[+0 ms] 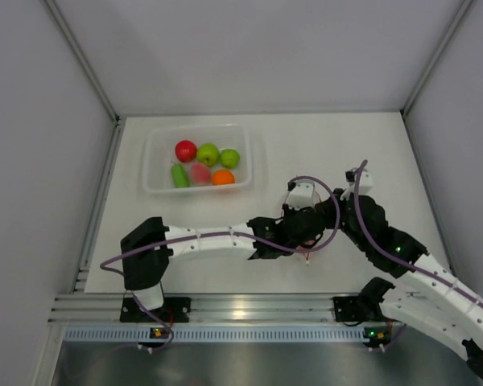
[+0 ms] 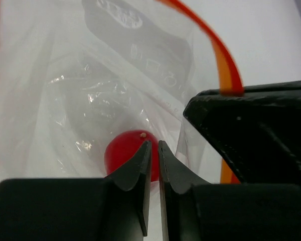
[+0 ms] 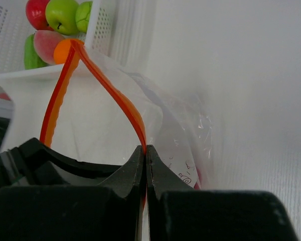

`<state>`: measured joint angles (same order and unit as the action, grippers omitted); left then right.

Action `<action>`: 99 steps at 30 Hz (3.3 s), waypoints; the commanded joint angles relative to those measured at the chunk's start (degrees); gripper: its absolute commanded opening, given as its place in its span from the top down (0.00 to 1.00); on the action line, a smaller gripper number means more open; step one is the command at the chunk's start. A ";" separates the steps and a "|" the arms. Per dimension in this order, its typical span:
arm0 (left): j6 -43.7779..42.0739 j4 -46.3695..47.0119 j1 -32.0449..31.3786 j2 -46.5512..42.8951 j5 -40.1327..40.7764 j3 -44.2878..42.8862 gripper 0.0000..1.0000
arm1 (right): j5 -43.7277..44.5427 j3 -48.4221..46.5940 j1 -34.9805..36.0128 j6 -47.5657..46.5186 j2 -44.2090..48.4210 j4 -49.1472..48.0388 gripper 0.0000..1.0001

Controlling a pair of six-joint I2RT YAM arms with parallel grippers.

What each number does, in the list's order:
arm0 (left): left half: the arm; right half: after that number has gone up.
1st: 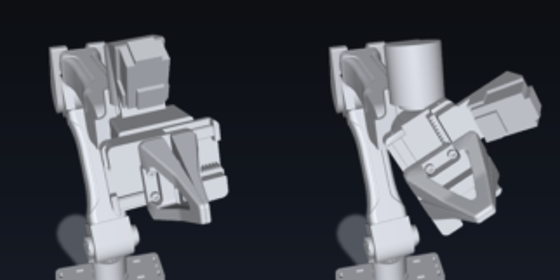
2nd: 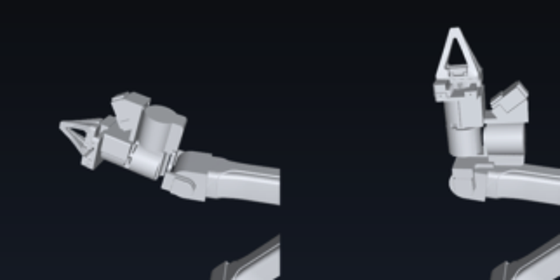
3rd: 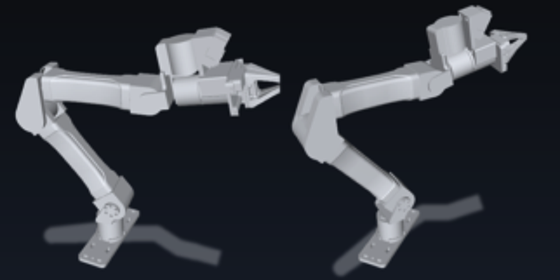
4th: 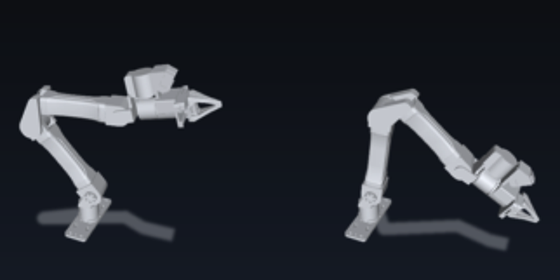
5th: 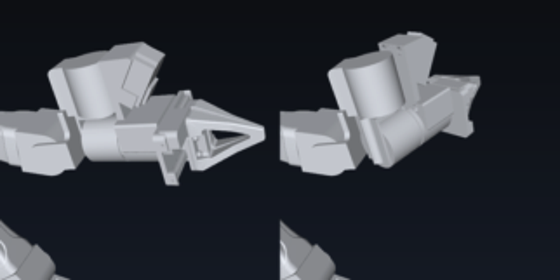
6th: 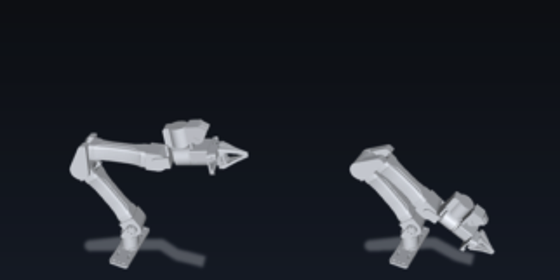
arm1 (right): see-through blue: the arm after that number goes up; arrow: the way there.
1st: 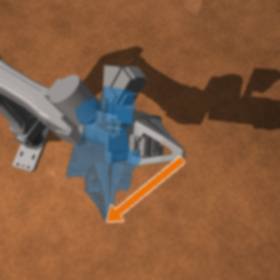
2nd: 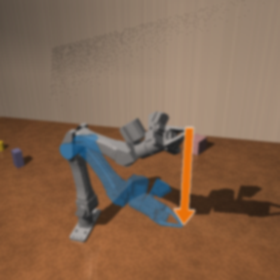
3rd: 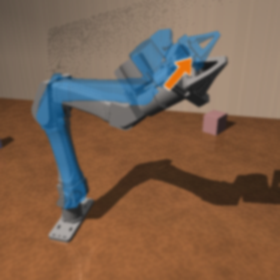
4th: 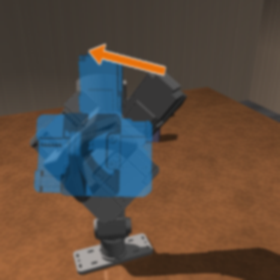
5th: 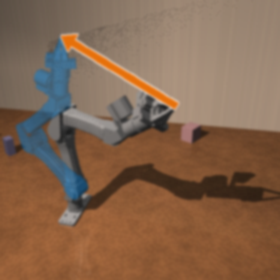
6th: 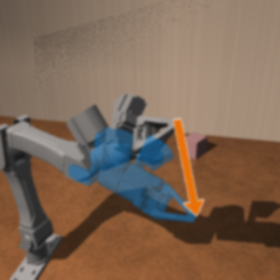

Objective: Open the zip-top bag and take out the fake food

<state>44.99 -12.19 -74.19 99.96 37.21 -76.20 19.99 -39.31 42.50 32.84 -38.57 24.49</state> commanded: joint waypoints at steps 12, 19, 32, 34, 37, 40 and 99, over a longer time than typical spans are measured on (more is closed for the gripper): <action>4.58 -4.95 0.01 6.21 -13.12 -1.67 0.55 | 0.05 0.99 -0.23 -5.24 3.67 4.86 1.00; 4.93 -5.22 -0.07 8.32 -19.71 -1.05 0.39 | 0.40 3.01 -0.23 -5.07 6.40 7.41 1.00; 5.19 -5.13 -0.16 14.55 -24.83 -2.28 0.18 | 0.31 4.33 -0.22 -4.89 6.75 7.24 1.00; 5.11 -5.13 -0.16 15.35 -24.64 -2.63 0.11 | 0.23 4.50 -0.23 -4.89 6.93 7.06 1.00; 5.02 -5.04 -0.34 16.93 -24.99 -3.42 0.09 | 0.23 4.77 -0.23 -4.80 6.75 6.89 1.00; 5.19 -5.04 -0.25 17.28 -23.33 -3.60 0.18 | 0.40 4.77 -0.22 -4.89 6.84 6.80 1.00; 3.53 28.52 8.89 -21.83 -19.88 26.28 1.00 | 8.93 6.44 12.26 -12.27 -8.45 -12.80 1.00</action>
<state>50.70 4.89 -65.56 80.71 23.44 -50.63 28.77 -33.61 54.04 20.16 -47.70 13.69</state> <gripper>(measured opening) 0.832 0.006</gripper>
